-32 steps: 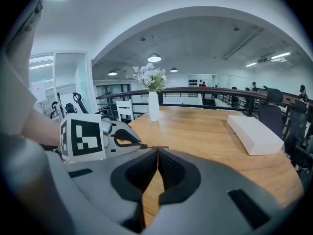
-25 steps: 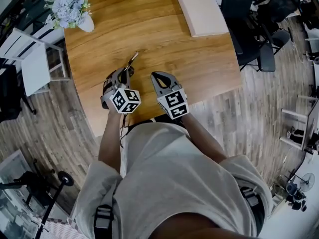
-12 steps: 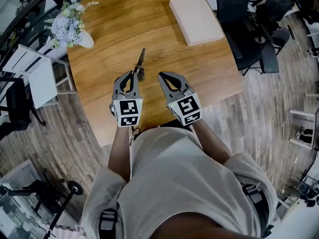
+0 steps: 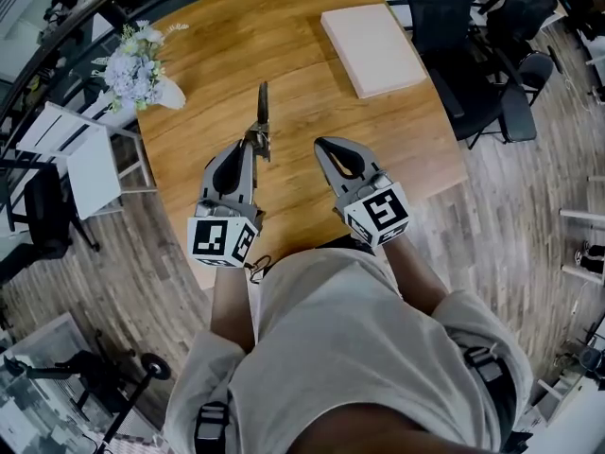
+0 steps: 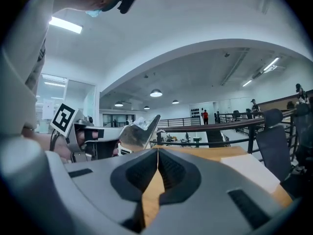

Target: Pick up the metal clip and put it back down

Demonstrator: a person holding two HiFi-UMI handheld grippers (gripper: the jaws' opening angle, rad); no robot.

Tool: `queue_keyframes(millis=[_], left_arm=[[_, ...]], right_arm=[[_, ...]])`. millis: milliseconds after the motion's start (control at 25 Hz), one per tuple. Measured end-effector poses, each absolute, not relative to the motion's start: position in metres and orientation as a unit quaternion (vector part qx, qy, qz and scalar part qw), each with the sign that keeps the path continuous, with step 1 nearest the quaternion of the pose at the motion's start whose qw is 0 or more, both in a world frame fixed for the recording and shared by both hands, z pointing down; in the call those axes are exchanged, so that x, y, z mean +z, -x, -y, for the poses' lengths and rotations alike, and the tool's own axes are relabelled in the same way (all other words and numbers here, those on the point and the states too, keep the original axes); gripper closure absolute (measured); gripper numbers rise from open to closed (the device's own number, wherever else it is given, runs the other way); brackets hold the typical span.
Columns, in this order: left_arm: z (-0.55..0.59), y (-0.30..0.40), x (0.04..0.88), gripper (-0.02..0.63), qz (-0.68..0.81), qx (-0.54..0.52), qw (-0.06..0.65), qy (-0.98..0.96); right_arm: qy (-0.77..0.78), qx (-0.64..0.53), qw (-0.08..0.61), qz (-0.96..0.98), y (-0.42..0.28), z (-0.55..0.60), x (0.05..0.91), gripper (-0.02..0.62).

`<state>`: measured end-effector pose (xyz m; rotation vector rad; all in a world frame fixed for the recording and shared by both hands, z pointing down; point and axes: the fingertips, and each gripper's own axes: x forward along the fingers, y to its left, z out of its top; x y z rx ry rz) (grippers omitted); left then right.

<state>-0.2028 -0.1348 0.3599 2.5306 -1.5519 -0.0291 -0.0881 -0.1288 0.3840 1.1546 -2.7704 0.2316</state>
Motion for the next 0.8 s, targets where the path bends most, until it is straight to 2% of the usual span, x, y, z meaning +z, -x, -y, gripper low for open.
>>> queue_keyframes(millis=[200,600,640,680,720,800], left_arm=[[0.131,0.193,0.344,0.578,0.485,-0.009,0.048,-0.873],[0.106,0.170,0.337,0.578,0.336,-0.043,0.056,-0.939],[0.103,0.169,0.334,0.578,0.315,-0.054,0.060,-0.945],[0.100,0.168,0.331,0.578,0.294,-0.070,0.069,-0.951],[0.097,0.169,0.329,0.578,0.274,-0.088,0.080,-0.954],[0.091,0.169,0.326,0.578,0.242,-0.116,0.097,-0.958]], right_arm=[[-0.344,0.059,0.035,0.937,0.093,0.130,0.361,0.569],[-0.229,0.035,0.030,0.972,0.096,0.106,0.348,0.565],[-0.214,0.039,0.024,0.976,0.095,0.103,0.345,0.544],[-0.196,0.047,0.016,0.979,0.093,0.098,0.342,0.452],[-0.177,0.057,0.005,0.982,0.092,0.094,0.339,0.402],[-0.147,0.085,-0.020,0.985,0.088,0.086,0.334,0.391]])
